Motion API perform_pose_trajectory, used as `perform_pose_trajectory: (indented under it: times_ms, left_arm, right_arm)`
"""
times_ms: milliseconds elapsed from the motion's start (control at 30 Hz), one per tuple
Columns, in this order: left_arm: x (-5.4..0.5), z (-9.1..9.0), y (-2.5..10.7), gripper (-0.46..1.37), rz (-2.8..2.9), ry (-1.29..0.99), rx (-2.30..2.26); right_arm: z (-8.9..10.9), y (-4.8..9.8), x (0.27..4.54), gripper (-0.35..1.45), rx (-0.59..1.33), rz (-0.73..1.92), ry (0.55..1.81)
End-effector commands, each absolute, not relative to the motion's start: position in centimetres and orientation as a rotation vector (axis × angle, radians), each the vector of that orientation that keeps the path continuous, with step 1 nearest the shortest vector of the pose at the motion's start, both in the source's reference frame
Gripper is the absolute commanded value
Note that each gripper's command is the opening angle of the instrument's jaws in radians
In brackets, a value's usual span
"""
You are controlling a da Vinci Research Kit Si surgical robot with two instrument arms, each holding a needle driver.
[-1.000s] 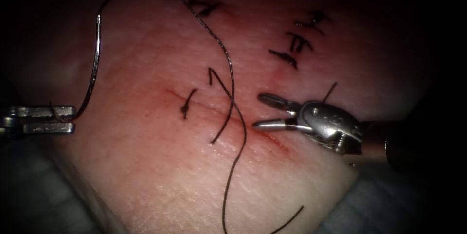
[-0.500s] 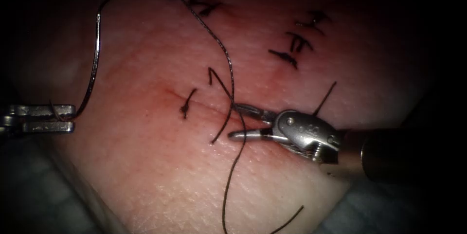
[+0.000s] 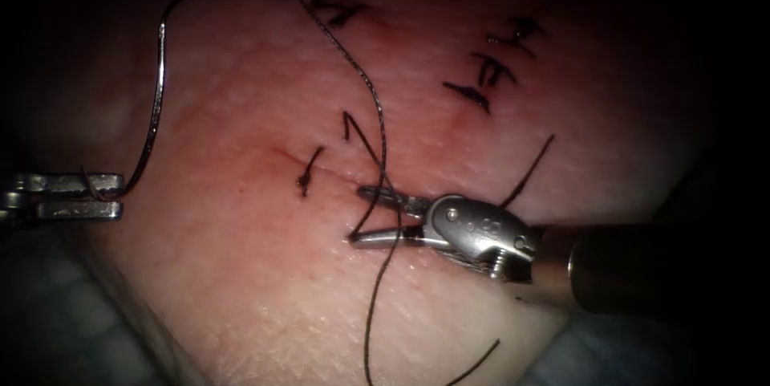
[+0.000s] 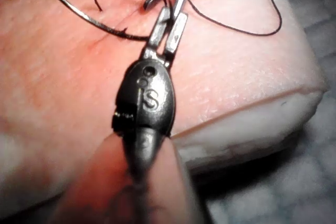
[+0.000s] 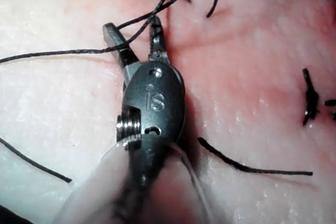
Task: Wound Closure
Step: With the right tool grab the suture and pull it away from the wound
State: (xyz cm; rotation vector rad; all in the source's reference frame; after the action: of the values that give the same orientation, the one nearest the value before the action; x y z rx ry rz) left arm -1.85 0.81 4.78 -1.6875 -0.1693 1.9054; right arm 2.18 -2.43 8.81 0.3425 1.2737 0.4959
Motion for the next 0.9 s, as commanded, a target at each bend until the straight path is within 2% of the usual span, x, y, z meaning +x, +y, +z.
perform_pose_trajectory:
  times_ms: [33,133,167,233,367,533,900]
  left_arm:
    - [-1.85,4.78,0.81,-0.35,1.908,-0.179,-1.694]
    - [-1.85,4.79,0.82,-0.35,1.908,-0.179,-1.694]
    - [-1.85,4.79,0.82,-0.35,1.908,-0.179,-1.694]
    - [-1.86,4.79,0.82,-0.35,1.908,-0.179,-1.693]
    - [-1.87,4.79,0.82,-0.35,1.905,-0.177,-1.695]
    - [-1.90,4.79,0.82,-0.35,1.905,-0.177,-1.695]
    - [-1.96,4.77,0.86,-0.35,1.903,-0.180,-1.694]
  right_arm:
    - [8.80,-2.44,2.20,0.45,0.351,0.497,1.277]
    - [8.78,-2.47,2.26,0.39,0.355,0.502,1.278]
    - [8.77,-2.47,2.27,0.26,0.355,0.502,1.279]
    - [8.76,-2.49,2.29,-0.35,0.360,0.496,1.284]
    - [8.74,-2.50,2.30,-0.35,0.384,0.480,1.290]
    - [8.66,-2.58,2.34,-0.35,0.324,0.454,1.268]
    - [8.21,-3.01,2.66,-0.35,0.331,0.355,1.193]
